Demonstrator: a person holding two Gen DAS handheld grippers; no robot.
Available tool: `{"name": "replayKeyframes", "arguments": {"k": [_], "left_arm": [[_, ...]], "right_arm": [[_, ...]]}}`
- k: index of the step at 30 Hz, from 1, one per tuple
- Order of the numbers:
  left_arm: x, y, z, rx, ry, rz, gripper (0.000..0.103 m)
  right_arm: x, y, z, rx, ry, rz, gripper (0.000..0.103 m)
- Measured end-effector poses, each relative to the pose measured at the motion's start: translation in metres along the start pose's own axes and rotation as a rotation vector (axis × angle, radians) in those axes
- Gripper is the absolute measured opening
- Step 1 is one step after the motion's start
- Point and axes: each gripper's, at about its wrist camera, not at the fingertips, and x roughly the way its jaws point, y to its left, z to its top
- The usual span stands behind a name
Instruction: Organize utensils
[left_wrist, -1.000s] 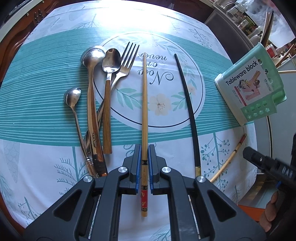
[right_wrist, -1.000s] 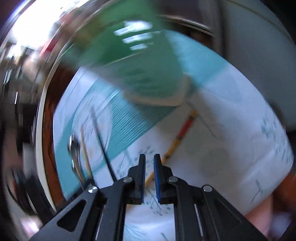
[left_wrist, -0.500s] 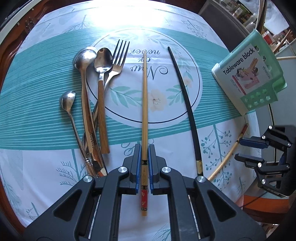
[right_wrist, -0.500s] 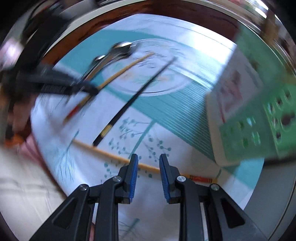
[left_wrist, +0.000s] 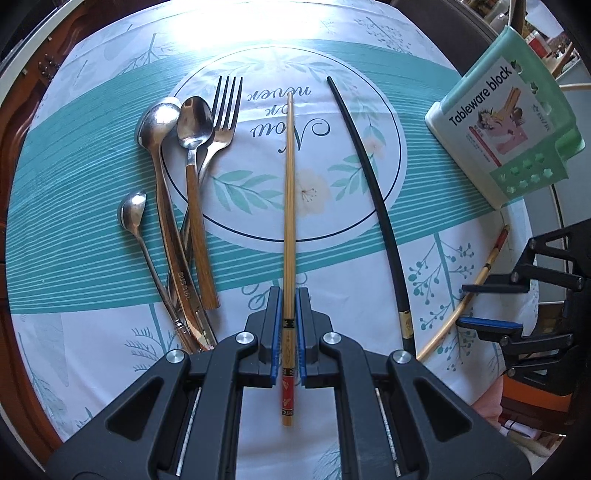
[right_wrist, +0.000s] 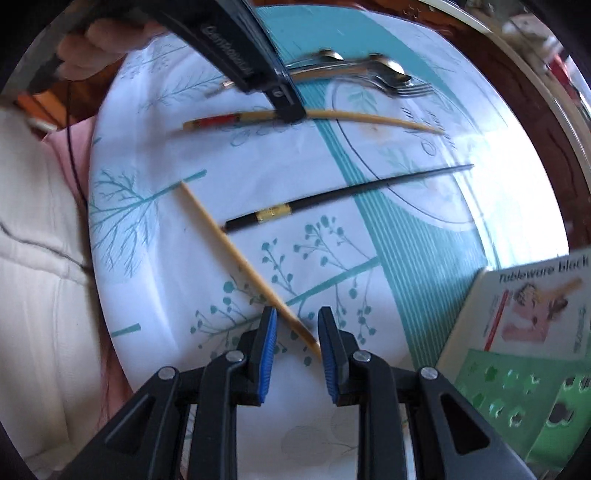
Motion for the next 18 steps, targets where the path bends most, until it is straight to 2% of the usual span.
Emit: {"name": "replayKeyframes", "arguments": {"k": [4,7,12,18], "left_arm": [[0.004,-0.015,0.002,0.023,0.004,0.018,0.005],[0.004,-0.025,0.001,0.034,-0.001,-0.018,0.005],[-0.026,-0.043,-0.005,0.08,-0.141,0.0,0.004],[-0.067,-0.061,-0.005,0.1,-0.275,0.034,0.004]], "right_arm": [[0.004,-0.008,0.006,0.066,0.033,0.043,0.014],[0.003,-0.006,0.009,0.066,0.024,0.009,0.006],[-0.023,-0.009,0.001,0.148,-0.119,0.059,0.005],[-0.056,-0.043,-0.023,0.377,-0.307,0.127,0.005]]}}
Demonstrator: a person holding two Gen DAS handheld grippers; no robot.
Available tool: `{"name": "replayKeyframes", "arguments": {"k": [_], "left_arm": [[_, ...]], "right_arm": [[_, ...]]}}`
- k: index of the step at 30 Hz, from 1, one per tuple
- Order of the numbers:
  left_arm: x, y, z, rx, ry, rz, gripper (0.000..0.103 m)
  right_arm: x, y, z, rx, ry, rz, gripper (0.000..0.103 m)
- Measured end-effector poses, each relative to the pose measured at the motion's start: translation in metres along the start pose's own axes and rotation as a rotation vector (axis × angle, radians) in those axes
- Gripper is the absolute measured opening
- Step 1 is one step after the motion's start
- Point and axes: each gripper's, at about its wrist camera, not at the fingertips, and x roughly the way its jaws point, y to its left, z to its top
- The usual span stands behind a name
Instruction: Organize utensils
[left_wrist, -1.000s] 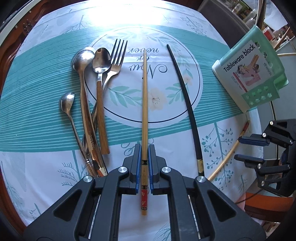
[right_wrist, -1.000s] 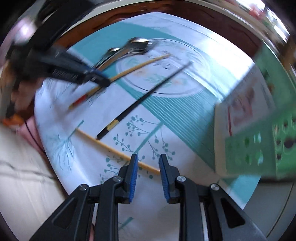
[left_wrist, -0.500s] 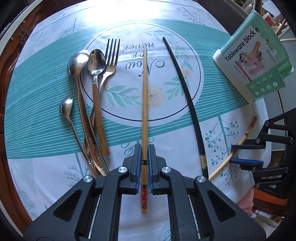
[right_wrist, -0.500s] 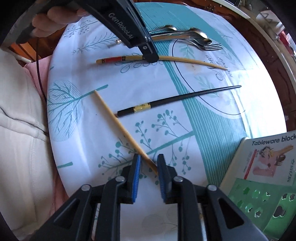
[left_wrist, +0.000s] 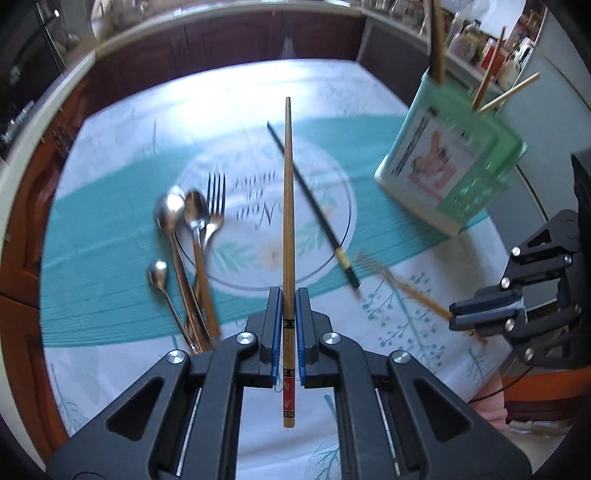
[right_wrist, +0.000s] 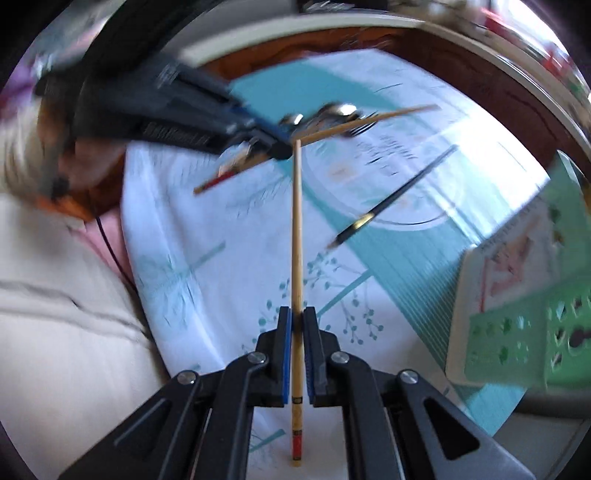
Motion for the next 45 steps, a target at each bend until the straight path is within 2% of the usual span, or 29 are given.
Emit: {"name": "replayKeyframes", "arguments": {"k": [4,8,13,16,19,22,28,32,35,39,45], "left_arm": [[-0.032,-0.003,0.015,-0.005,-0.097,-0.008,0.004],[-0.067,-0.009,0.037,-0.02,-0.216,-0.042,0.004],[-0.108,-0.031,0.076,-0.012,-0.342,-0.1,0.004],[-0.127,-0.048,0.102,-0.018,-0.403,-0.149,0.004],[-0.137,-0.063,0.125,-0.042,-0.453,-0.199,0.004],[-0.137,-0.077,0.147,-0.071,-0.502,-0.26,0.004],[-0.107,-0.095,0.168,-0.113,-0.563,-0.326,0.004],[-0.075,-0.096,0.172,-0.129,-0.594,-0.323,0.004],[-0.047,-0.092,0.172,-0.151,-0.588,-0.317,0.004],[-0.015,-0.087,0.162,-0.162,-0.61,-0.293,0.005],[0.021,-0.086,0.144,-0.138,-0.55,-0.269,0.005]], "right_arm": [[-0.04,-0.015,-0.001,0.15,-0.185,0.011,0.005],[-0.087,-0.028,0.0,0.293,-0.418,-0.024,0.005],[-0.144,-0.035,0.001,0.4,-0.665,-0.155,0.005],[-0.169,-0.041,0.001,0.455,-0.766,-0.285,0.005],[-0.187,-0.049,-0.002,0.508,-0.844,-0.379,0.005],[-0.193,-0.051,0.0,0.509,-0.881,-0.494,0.005],[-0.176,-0.069,0.008,0.525,-0.884,-0.559,0.005],[-0.16,-0.08,0.006,0.532,-0.87,-0.563,0.005],[-0.149,-0.082,0.006,0.526,-0.846,-0.557,0.005],[-0.131,-0.081,0.011,0.495,-0.799,-0.557,0.005],[-0.106,-0.082,0.015,0.487,-0.678,-0.53,0.006]]}}
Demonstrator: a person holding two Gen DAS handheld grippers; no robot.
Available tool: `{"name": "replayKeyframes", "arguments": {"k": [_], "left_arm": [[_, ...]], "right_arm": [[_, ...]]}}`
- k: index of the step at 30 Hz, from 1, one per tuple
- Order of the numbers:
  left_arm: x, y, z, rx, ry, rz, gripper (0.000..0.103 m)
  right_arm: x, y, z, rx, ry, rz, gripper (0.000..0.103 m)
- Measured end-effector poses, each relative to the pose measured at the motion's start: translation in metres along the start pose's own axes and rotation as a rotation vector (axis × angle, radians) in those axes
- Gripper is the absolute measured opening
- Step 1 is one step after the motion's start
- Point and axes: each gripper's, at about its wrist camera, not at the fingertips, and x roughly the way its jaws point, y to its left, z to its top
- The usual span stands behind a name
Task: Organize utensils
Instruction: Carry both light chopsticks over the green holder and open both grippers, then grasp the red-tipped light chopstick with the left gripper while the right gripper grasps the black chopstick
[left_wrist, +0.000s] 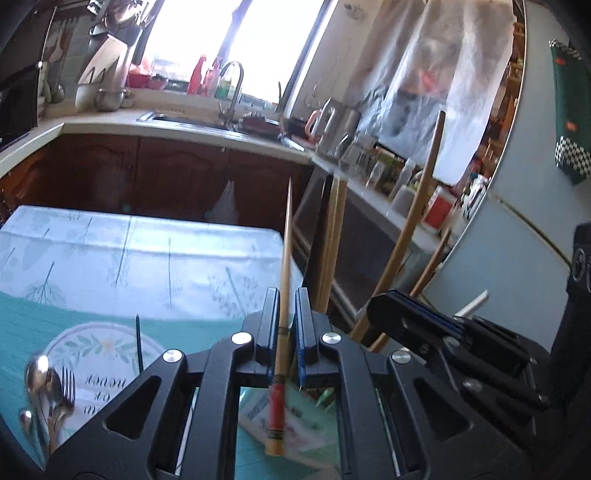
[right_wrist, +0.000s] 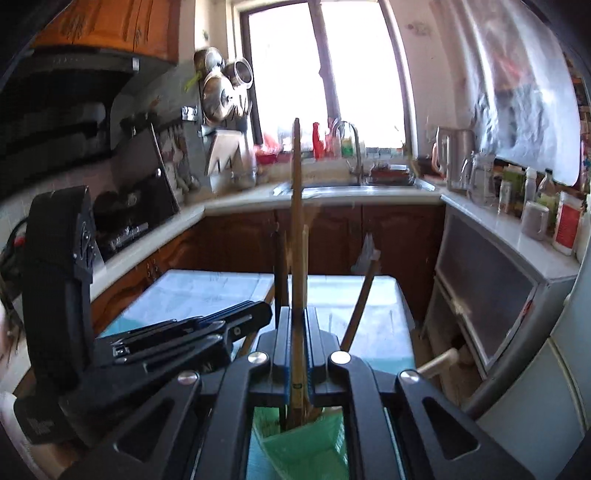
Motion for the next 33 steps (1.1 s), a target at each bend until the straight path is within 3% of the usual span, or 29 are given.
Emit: {"name": "replayKeyframes", "arguments": {"k": [4,8,12,20,25,29,33], "left_arm": [[-0.005,0.01,-0.016,-0.029,0.063,0.012,0.022],[-0.018,0.03,-0.026,-0.106,0.116,0.02,0.045],[-0.042,0.044,-0.033,-0.12,0.153,0.058,0.046],[-0.093,0.091,-0.049,-0.156,0.239,0.169,0.046],[-0.124,0.138,-0.066,-0.174,0.279,0.295,0.046],[-0.138,0.172,-0.081,-0.205,0.331,0.365,0.046],[-0.142,0.199,-0.092,-0.248,0.389,0.377,0.046]], "right_arm": [[0.01,0.004,-0.011,-0.023,0.103,-0.004,0.006],[0.006,0.01,-0.017,-0.031,0.12,-0.004,0.007],[-0.01,0.018,-0.017,-0.022,0.089,-0.012,0.021],[-0.034,0.039,-0.021,0.007,0.074,0.019,0.021],[-0.048,0.055,-0.024,-0.005,0.079,0.054,0.021],[-0.044,0.063,-0.029,0.006,0.125,0.088,0.021],[-0.023,0.075,-0.03,0.011,0.207,0.115,0.021]]}}
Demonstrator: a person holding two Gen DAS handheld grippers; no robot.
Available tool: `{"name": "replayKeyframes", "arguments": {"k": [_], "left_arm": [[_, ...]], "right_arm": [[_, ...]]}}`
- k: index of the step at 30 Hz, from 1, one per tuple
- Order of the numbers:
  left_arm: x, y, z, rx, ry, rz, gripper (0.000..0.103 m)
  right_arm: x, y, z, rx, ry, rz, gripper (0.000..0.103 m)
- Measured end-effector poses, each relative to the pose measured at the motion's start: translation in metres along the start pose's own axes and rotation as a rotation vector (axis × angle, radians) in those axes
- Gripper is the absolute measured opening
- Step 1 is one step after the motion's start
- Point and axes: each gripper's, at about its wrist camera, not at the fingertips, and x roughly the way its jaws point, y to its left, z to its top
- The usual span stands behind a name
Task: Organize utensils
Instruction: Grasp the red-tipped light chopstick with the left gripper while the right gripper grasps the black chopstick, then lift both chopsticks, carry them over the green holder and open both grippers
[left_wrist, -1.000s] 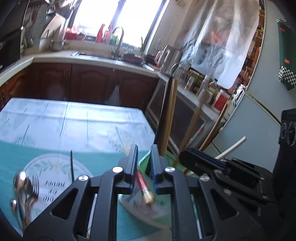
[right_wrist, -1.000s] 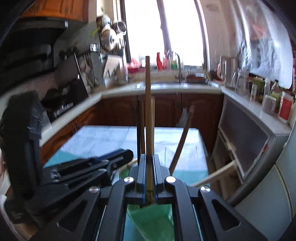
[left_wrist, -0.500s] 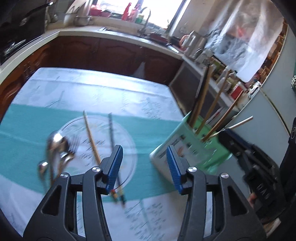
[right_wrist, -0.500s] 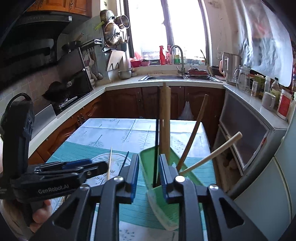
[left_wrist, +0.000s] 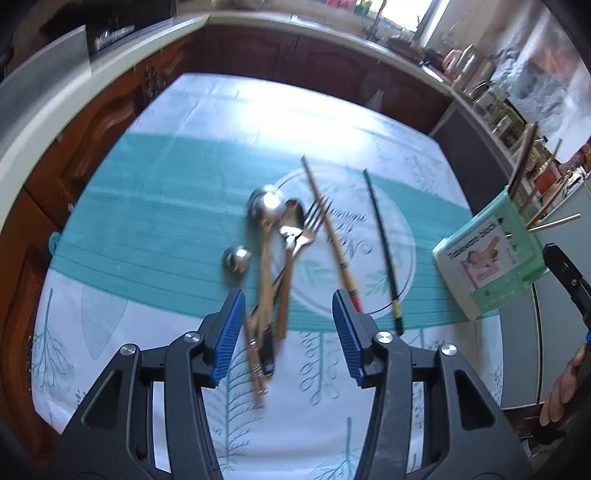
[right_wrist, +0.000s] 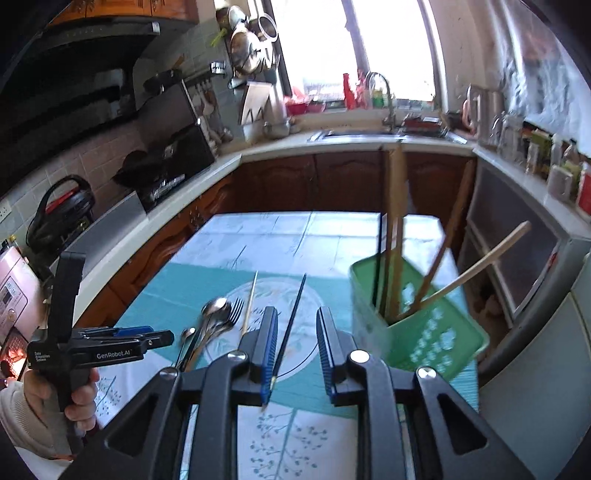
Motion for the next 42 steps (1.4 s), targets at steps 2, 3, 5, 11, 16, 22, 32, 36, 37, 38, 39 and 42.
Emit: {"name": "replayKeyframes", "arguments": {"k": [2,3,5,11,16,22,32,36,37,38,39,42], "left_arm": [[0.009,0.002,0.003,-0.005,0.044,0.001,0.046],[0.013,0.002,0.006,-0.001,0.069,-0.002,0.046],[0.022,-0.002,0.015,0.018,0.11,-0.03,0.046],[0.054,-0.038,0.05,0.061,0.243,-0.091,0.046],[0.092,-0.062,0.069,0.066,0.318,-0.09,0.034],[0.117,-0.07,0.077,0.068,0.354,-0.051,0.032],[0.143,-0.087,0.075,0.114,0.401,0.014,0.032],[0.151,-0.097,0.08,0.115,0.4,0.035,0.032],[0.151,-0.099,0.08,0.116,0.403,0.046,0.032],[0.152,-0.1,0.081,0.111,0.407,0.059,0.032],[0.154,-0.101,0.083,0.106,0.41,0.069,0.032],[0.16,-0.105,0.089,0.108,0.407,0.118,0.032]], "right_arm": [[0.018,0.006,0.003,-0.009,0.058,0.003,0.021],[0.026,0.009,0.005,-0.015,0.079,-0.001,0.021],[0.052,0.016,0.009,-0.028,0.156,-0.01,0.021],[0.132,0.013,0.019,0.07,0.373,-0.015,0.021],[0.195,0.009,0.017,0.112,0.551,-0.088,0.022],[0.241,0.01,0.011,0.103,0.685,-0.123,0.022],[0.228,-0.004,0.003,0.124,0.682,-0.151,0.005],[0.203,-0.014,-0.014,0.165,0.669,-0.111,0.005],[0.198,-0.013,-0.018,0.16,0.666,-0.098,0.005],[0.194,-0.012,-0.021,0.15,0.664,-0.085,0.005],[0.19,-0.011,-0.023,0.142,0.663,-0.077,0.005],[0.178,-0.002,-0.032,0.117,0.655,-0.04,0.005]]}}
